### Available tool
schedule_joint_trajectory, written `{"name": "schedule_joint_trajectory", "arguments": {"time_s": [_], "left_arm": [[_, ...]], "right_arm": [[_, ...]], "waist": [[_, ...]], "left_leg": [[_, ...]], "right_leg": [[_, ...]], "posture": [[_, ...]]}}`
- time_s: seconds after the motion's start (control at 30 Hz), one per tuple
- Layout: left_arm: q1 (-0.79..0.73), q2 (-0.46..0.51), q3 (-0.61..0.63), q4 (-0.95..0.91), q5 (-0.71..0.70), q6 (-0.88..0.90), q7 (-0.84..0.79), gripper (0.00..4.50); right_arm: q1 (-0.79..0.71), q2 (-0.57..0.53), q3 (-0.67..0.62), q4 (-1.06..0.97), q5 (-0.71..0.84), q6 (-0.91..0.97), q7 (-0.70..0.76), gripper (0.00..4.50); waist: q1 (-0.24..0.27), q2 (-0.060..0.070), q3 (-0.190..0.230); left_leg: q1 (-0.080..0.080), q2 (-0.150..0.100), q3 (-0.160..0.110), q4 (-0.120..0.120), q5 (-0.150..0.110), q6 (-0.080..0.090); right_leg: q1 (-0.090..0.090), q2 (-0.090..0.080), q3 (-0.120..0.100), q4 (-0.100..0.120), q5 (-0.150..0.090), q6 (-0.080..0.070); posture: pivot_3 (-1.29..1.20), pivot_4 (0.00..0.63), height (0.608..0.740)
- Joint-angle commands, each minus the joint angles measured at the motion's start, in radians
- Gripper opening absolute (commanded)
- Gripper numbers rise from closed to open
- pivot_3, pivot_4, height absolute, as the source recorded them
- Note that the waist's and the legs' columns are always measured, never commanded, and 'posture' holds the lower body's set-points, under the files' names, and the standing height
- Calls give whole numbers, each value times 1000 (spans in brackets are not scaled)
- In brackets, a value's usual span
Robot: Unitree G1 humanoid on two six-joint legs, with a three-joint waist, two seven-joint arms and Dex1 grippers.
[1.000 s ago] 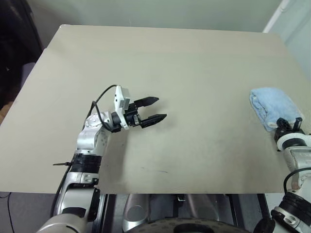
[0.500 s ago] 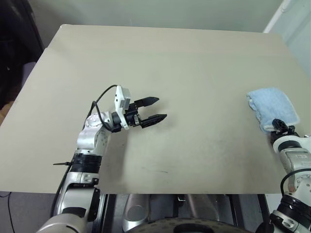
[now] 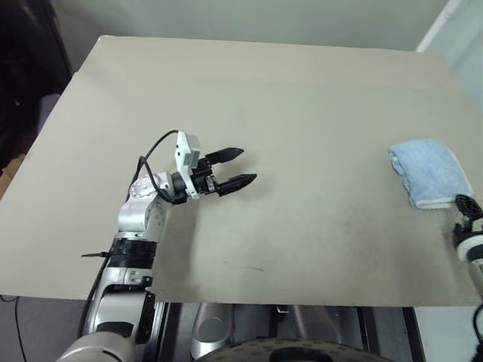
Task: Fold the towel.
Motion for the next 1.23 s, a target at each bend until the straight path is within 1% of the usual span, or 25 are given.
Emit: {"name": "schedule_joint_trajectory", "arguments": {"time_s": [0.03, 0.1, 0.23, 0.27, 0.33, 0.43, 0.53, 0.57, 0.67, 0.73, 0.87, 1.0, 1.07, 1.23], "left_arm": [[-31, -4, 27, -17, -31, 4, 2, 4500], [-38, -5, 39, -25, -56, 26, -1, 4500], [-40, 5, 40, -35, -71, 37, -19, 4500], [-29, 14, 36, -37, -60, -7, -54, 4500], [-5, 35, 26, -46, -44, -58, -106, 4500], [25, 68, 33, -79, -73, -19, -140, 4500], [87, 132, 32, -163, -108, 57, -179, 4500], [102, 146, 34, -182, -114, 70, -179, 4500], [138, 186, 28, -222, -108, 86, -184, 4500], [169, 197, 33, -257, -107, 81, -179, 4500], [205, 216, 61, -290, -116, 84, -163, 4500], [221, 217, 60, -286, -106, 60, -160, 4500], [225, 205, 60, -275, -98, 43, -147, 4500], [276, 178, 59, -332, -106, 43, -99, 4500]], "right_arm": [[51, -129, 3, -218, -166, -13, 242, 4405], [68, -195, 13, -274, -201, -8, 370, 4405], [42, -254, 35, -274, -240, -7, 465, 4405], [4, -315, 94, -281, -289, 5, 532, 4405], [-54, -398, 190, -300, -367, 15, 643, 4405], [-110, -466, 327, -321, -504, -5, 752, 4405], [-131, -510, 449, -339, -602, -32, 915, 4465], [-143, -512, 475, -335, -620, -38, 953, 4465], [-202, -489, 537, -302, -672, -49, 1008, 4465], [-234, -478, 584, -284, -716, -63, 1052, 4465], [-311, -420, 654, -241, -761, -79, 1100, 4465], [-384, -383, 758, -169, -872, -125, 1171, 4465], [-412, -361, 774, -139, -892, -131, 1187, 4465], [-443, -328, 756, -115, -895, -124, 1213, 4465]], "waist": [[-7, 0, 0], [-14, 0, 0], [-16, -2, 0], [-16, -2, 0], [-23, 0, 0], [-24, 0, 0], [-22, 0, 0], [-19, 0, 0], [-14, 0, 0], [-14, -1, 0], [-16, -1, 0], [-19, -1, 0], [-19, -1, 0], [-22, -1, 0]], "left_leg": [[0, 0, 1, 0, 0, 0], [1, 0, 1, 0, 0, 0], [2, 0, 0, 1, 0, 0], [2, 0, 0, 1, 0, 0], [1, 0, 0, 3, 0, 0], [1, 0, 2, 3, 0, 0], [0, 1, 0, 2, 0, 0], [0, 1, -1, 1, 0, -1], [-2, 0, -1, 1, 0, -1], [-2, 1, -1, 2, 0, -1], [0, 1, 0, 2, 0, -1], [2, 2, -1, 2, 1, -1], [2, 2, -1, 2, 3, -1], [2, 2, -1, 2, 4, -1]], "right_leg": [[0, 0, 0, 0, 0, 0], [1, 0, 0, 0, 0, -1], [3, 3, -1, 0, 1, -1], [3, 3, -1, 0, 1, 0], [2, 2, 0, 0, 1, 0], [2, 3, 0, 0, 1, 0], [1, 5, -2, 0, -1, -2], [1, 5, -3, 0, -2, -2], [-1, 4, -2, 0, -3, -2], [-1, 4, -2, 0, -3, -2], [0, 4, -2, 1, -2, -3], [0, 4, -2, 1, 1, -6], [0, 4, -2, 1, 3, -6], [0, 4, -2, 1, 5, -6]], "posture": [[0, 150, 697], [0, 150, 697], [0, 150, 697], [0, 150, 697], [0, 150, 697], [0, 150, 697], [0, 150, 697], [0, 150, 697], [0, 150, 697], [0, 150, 697], [0, 150, 697], [0, 150, 697], [0, 150, 697], [0, 150, 697]]}}
